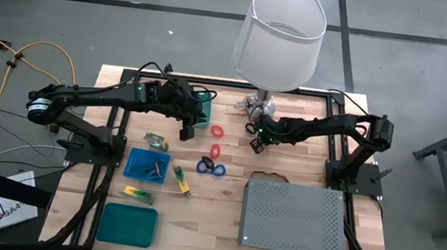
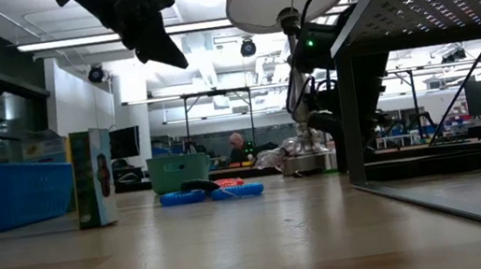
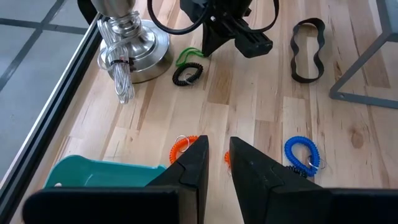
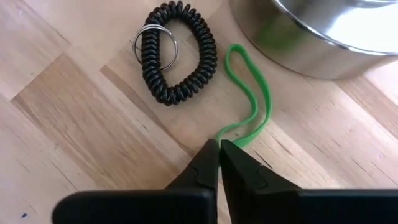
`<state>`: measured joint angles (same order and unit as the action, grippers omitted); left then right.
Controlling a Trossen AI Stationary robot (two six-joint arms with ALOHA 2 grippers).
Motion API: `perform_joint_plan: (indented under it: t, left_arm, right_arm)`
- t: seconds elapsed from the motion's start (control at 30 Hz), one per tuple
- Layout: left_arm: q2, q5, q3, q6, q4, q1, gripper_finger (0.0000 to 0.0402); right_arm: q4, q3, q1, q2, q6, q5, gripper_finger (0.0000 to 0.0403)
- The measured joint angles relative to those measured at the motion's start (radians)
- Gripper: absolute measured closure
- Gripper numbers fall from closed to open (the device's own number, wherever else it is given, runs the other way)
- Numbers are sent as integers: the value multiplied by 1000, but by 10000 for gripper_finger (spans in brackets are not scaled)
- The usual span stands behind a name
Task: Pick & Place Office Desk Supplies
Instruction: Put the green rubber bands into the top blue bin
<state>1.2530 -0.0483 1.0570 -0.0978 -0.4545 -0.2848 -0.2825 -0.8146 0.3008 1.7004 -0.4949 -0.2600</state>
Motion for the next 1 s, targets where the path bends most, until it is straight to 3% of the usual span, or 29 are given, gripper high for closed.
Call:
perform_joint_plan:
  t: [0.23,0.73,1.0]
  left_arm:
    - [0,0,0,0,0,0,341]
    - [0,0,0,0,0,0,341]
    - [0,0,0,0,0,0,341]
  right_arm:
    - [-1,2,0,-42,10,-1,400]
    - [80,1,-39,-333,77,4,400]
    - [189,0,-124,-343,102,7,400]
